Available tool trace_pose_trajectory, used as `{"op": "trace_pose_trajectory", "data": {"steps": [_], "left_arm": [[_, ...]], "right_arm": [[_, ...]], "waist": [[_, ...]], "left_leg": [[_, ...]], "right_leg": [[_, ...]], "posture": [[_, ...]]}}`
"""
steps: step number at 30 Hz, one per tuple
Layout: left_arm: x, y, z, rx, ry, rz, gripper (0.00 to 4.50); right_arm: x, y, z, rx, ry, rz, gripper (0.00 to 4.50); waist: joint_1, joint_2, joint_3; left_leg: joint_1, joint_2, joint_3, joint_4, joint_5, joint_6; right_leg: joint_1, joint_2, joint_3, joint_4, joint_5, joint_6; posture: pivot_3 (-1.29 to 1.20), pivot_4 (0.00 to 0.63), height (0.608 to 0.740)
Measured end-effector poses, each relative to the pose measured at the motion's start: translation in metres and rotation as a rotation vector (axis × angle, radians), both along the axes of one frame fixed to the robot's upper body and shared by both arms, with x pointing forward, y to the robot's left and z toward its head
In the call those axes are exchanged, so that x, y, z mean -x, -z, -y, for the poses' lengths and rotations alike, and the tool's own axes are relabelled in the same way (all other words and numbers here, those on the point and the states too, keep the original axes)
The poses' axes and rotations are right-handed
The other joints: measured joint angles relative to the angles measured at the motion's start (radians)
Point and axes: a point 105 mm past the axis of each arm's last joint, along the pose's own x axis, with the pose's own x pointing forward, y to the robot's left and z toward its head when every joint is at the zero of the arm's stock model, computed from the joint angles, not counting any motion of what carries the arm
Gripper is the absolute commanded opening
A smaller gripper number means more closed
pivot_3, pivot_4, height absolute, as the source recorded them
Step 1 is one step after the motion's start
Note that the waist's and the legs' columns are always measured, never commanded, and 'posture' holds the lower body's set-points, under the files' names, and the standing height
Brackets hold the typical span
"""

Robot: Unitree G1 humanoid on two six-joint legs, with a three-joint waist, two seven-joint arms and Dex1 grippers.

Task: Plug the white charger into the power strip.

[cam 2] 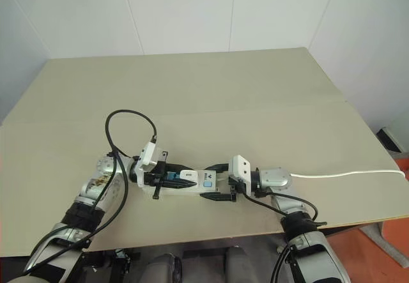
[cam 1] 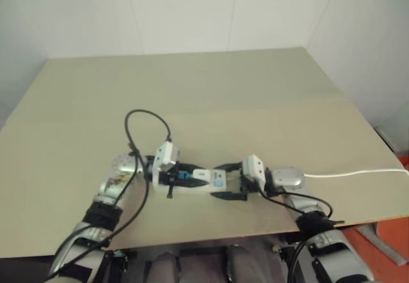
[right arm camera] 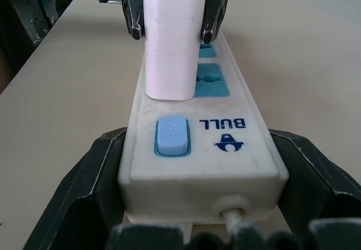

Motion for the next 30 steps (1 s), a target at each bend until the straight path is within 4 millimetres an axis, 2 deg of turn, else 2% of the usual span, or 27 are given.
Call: {"op": "trace_pose_trajectory", "data": {"steps": [30], "left_arm": [[0.0028, 0.0043, -0.0009, -0.003, -0.018, 0.003, 1.01]], "right_arm": [[-0.0003, 0.0012, 0.0006, 0.000, 0.001, -0.003, 3.40]], "waist": [[0.001, 0.000, 0.000]], "left_leg": [[0.004, 0.000, 0.000, -0.001, -0.001, 0.001]], "right_leg": [[0.005, 0.000, 0.000, -0.002, 0.000, 0.000]], "posture": [[0.00, 0.150, 0.740]]}}
